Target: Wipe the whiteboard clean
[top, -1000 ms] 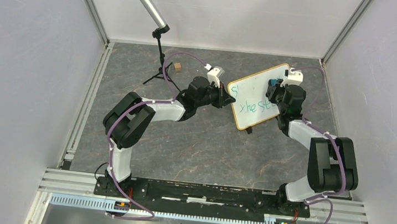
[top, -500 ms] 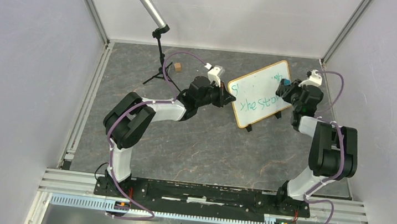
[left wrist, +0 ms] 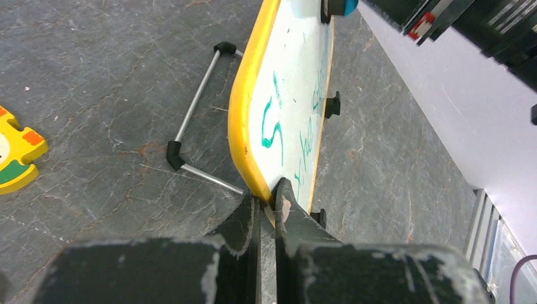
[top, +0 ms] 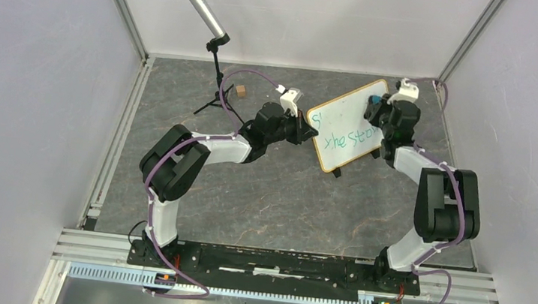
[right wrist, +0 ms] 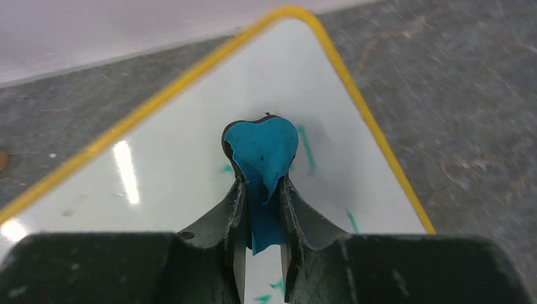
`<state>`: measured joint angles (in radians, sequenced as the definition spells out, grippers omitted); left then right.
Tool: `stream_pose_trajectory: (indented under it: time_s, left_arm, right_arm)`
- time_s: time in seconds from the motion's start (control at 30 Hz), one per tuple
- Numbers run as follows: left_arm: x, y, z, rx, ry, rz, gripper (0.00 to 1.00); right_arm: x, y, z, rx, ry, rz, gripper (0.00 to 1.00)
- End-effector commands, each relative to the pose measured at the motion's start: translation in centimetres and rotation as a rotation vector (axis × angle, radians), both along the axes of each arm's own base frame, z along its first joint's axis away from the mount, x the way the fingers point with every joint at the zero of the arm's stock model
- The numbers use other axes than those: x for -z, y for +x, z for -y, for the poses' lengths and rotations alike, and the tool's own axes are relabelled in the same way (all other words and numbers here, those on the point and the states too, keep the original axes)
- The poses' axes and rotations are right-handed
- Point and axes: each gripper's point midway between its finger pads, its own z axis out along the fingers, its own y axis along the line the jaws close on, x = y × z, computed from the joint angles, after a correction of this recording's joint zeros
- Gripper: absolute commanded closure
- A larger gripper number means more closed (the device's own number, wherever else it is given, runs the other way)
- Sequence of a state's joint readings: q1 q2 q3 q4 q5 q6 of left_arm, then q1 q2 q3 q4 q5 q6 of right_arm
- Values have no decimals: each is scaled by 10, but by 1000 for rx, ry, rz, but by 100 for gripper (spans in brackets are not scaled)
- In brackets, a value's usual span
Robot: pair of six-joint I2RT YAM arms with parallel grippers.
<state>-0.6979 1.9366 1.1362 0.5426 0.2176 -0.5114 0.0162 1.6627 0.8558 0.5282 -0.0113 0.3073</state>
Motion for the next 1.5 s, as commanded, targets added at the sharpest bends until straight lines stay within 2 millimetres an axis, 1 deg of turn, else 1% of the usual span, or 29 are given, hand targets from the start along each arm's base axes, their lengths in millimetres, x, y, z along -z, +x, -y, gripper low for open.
stream_pose_trajectory:
  time_s: [0.0, 0.07, 0.1, 0.13, 0.23, 0.33, 0.37, 0.4, 0.43, 0.5, 0.57, 0.63, 0.73, 0.77, 0.83, 0.87, 0.97, 1.0, 1.03, 1.1, 1.17, 1.2, 1.23, 1.3, 1.43, 1.47]
  left_arm:
    - [40, -6, -13, 46, 201, 38, 98]
    - [41, -5, -13, 47, 203, 35, 98]
    - [40, -6, -13, 48, 204, 36, 98]
    - [40, -5, -13, 49, 205, 36, 98]
    - [39, -5, -13, 51, 204, 36, 98]
    - [38, -6, -15, 44, 209, 38, 98]
    - [39, -6, -15, 44, 211, 38, 98]
    - [38, -6, -15, 44, 210, 40, 98]
    - [38, -6, -15, 46, 209, 39, 98]
    - [37, -7, -15, 49, 206, 38, 98]
    - [38, -8, -15, 48, 204, 37, 98]
    - [39, -8, -16, 44, 206, 36, 98]
    - [38, -7, -16, 42, 204, 36, 98]
    - [39, -7, -16, 41, 204, 34, 98]
    - [39, -7, -16, 41, 205, 33, 98]
    - [39, -7, -16, 41, 205, 33, 98]
    - [41, -7, -16, 39, 208, 30, 98]
    - [40, -7, -16, 40, 207, 32, 98]
    - [41, -7, -16, 39, 208, 30, 98]
    - [42, -6, -16, 39, 210, 28, 98]
    - [43, -6, -16, 38, 214, 26, 98]
    - [42, -6, -17, 35, 214, 28, 98]
    - [43, -6, -18, 33, 216, 29, 98]
    - [42, -7, -19, 31, 217, 29, 98]
    - [41, -7, -19, 29, 217, 31, 98]
    - [41, -7, -19, 30, 215, 32, 98]
  right_arm:
    - [-43, 24, -61, -159, 29, 96, 100]
    - [-45, 30, -59, -142, 24, 97, 100]
    - [-43, 32, -56, -132, 22, 93, 100]
    - [-37, 33, -53, -122, 21, 81, 100]
    - [-13, 36, -36, -77, 49, 31, 100]
    - [18, 36, -9, -13, 79, -79, 100]
    - [27, 34, -5, -4, 79, -108, 100]
    - [33, 32, 9, 23, 80, -127, 100]
    - [40, 29, 17, 37, 82, -146, 100]
    - [50, 22, 28, 54, 87, -177, 100]
    - [58, 13, 35, 68, 86, -198, 100]
    - [61, 7, 36, 65, 76, -207, 100]
    - [58, 2, 37, 60, 58, -208, 100]
    - [54, 2, 36, 57, 57, -201, 100]
    - [39, 4, 27, 26, 58, -159, 100]
    - [31, 5, 19, 3, 58, -140, 100]
    - [-1, 5, -9, -54, 36, -52, 100]
    - [-10, 5, -27, -93, 31, -23, 100]
    - [-19, 7, -39, -118, 30, 1, 100]
    - [-25, 11, -58, -159, 32, 13, 100]
    - [-25, 14, -68, -185, 43, 27, 100]
    - [-21, 15, -68, -180, 51, 22, 100]
    - [-15, 16, -63, -162, 54, 7, 100]
    - [0, 14, -46, -121, 73, -33, 100]
    - [32, -1, -9, -43, 112, -107, 100]
    - [40, -5, 6, -12, 106, -129, 100]
